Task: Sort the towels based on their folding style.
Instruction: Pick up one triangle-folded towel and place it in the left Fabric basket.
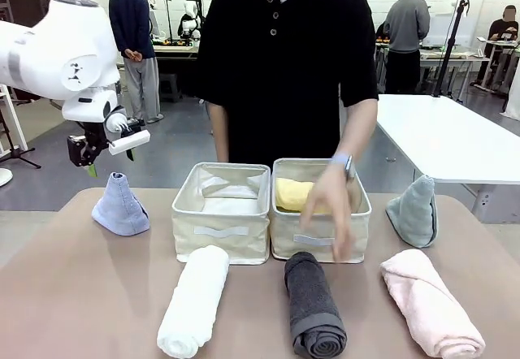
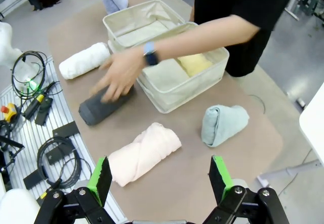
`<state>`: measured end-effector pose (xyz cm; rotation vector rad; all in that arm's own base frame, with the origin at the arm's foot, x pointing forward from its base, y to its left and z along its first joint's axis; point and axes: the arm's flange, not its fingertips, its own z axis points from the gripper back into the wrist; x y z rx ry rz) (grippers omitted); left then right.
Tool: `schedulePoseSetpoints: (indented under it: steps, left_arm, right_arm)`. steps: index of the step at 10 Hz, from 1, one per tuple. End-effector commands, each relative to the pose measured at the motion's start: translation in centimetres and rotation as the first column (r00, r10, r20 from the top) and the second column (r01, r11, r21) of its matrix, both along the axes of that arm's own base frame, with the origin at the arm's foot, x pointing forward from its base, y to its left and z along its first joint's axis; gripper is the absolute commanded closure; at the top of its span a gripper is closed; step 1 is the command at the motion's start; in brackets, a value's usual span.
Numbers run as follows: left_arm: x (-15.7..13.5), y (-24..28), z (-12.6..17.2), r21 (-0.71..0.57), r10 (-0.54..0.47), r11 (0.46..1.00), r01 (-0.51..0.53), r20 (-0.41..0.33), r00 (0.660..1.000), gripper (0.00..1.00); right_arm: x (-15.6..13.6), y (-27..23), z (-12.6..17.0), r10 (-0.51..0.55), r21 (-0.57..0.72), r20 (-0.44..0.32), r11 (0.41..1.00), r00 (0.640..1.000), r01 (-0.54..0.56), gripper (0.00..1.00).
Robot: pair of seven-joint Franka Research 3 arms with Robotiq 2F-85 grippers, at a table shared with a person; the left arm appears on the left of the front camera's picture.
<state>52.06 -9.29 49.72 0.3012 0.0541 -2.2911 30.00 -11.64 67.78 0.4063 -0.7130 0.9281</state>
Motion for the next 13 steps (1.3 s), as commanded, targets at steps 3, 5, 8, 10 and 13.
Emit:
schedulePoseSetpoints:
  steps: [3, 5, 8, 10, 13]
  left_arm:
    - [3.8, -0.3, -1.2, 0.040, -0.026, 0.999, 0.030, -0.098, 0.995, 0.00]
    - [4.8, -0.7, -3.1, 0.017, -0.043, 0.999, 0.047, -0.202, 0.978, 0.00]
    - [4.9, -0.6, -5.0, 0.037, -0.010, 0.999, 0.018, -0.212, 0.977, 0.00]
    - [4.7, 0.1, -5.1, 0.022, -0.009, 1.000, 0.013, -0.176, 0.984, 0.58]
    - [4.8, 0.3, -4.7, 0.029, 0.015, 1.000, -0.010, -0.181, 0.983, 1.00]
  right_arm:
    - [0.1, 0.2, -0.6, 0.010, 0.021, 0.018, 1.000, 1.000, -0.010, 0.00]
    - [0.1, 0.2, -0.6, 0.010, 0.021, 0.018, 1.000, 1.000, -0.010, 0.00]
    - [0.1, 0.2, -0.6, 0.010, 0.021, 0.018, 1.000, 1.000, -0.010, 0.00]
    - [0.1, 0.2, -0.6, 0.010, 0.021, 0.018, 1.000, 1.000, -0.010, 0.00]
    - [0.1, 0.2, -0.6, 0.010, 0.021, 0.018, 1.000, 1.000, -0.010, 0.00]
